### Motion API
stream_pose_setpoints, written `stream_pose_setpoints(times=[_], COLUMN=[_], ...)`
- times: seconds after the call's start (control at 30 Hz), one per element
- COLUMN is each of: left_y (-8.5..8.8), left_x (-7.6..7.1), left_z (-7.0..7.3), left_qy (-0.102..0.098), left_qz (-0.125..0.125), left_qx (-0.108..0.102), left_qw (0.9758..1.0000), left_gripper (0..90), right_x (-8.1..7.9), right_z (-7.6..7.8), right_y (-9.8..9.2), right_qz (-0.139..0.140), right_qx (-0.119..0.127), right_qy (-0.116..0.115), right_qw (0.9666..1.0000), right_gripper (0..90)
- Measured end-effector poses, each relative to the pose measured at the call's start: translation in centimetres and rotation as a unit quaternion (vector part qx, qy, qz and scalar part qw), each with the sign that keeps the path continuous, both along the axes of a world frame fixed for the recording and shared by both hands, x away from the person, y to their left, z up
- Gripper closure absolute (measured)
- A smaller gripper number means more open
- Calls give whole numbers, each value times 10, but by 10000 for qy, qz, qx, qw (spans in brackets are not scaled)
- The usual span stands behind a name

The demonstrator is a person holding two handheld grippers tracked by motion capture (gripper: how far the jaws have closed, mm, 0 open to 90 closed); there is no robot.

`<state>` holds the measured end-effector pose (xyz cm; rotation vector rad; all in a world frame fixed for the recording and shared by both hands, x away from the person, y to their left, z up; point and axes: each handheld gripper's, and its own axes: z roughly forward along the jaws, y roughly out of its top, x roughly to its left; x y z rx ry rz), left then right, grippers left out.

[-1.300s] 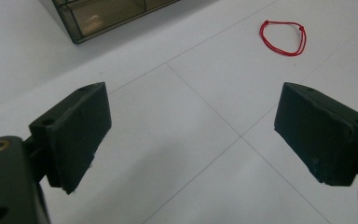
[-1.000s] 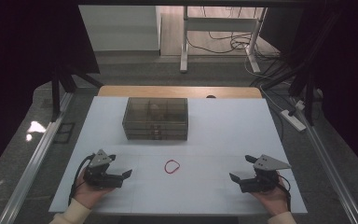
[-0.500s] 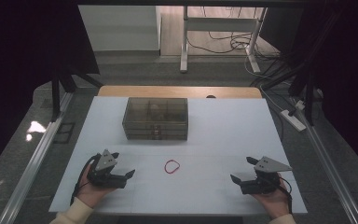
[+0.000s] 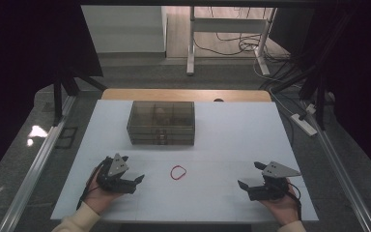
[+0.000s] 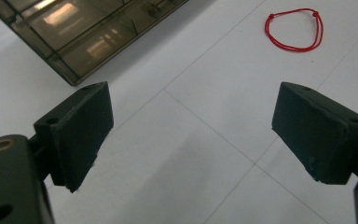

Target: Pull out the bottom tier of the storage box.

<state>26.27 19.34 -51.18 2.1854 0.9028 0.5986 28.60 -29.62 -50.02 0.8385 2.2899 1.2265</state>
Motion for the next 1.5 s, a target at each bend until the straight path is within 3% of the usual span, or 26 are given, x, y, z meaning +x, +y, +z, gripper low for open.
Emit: stream_pose_setpoints(times=[0.13, 0.97, 1.5], left_y=[-3, -19, -31], left_x=[0, 18, 25], left_z=[-1, -3, -8], left_qy=[-84, -214, -342], left_qz=[-34, -167, -302], left_qx=[126, 423, 791], left_qw=[9999, 9987, 9958], left_gripper=[131, 142, 165], right_x=[1, 3, 4], right_z=[-1, -2, -4], right_y=[1, 4, 4], right_qz=[10, 24, 24], right_qx=[-7, -80, -146], right_qy=[8, 29, 75], right_qw=[10000, 10000, 9999], right_gripper=[73, 73, 74])
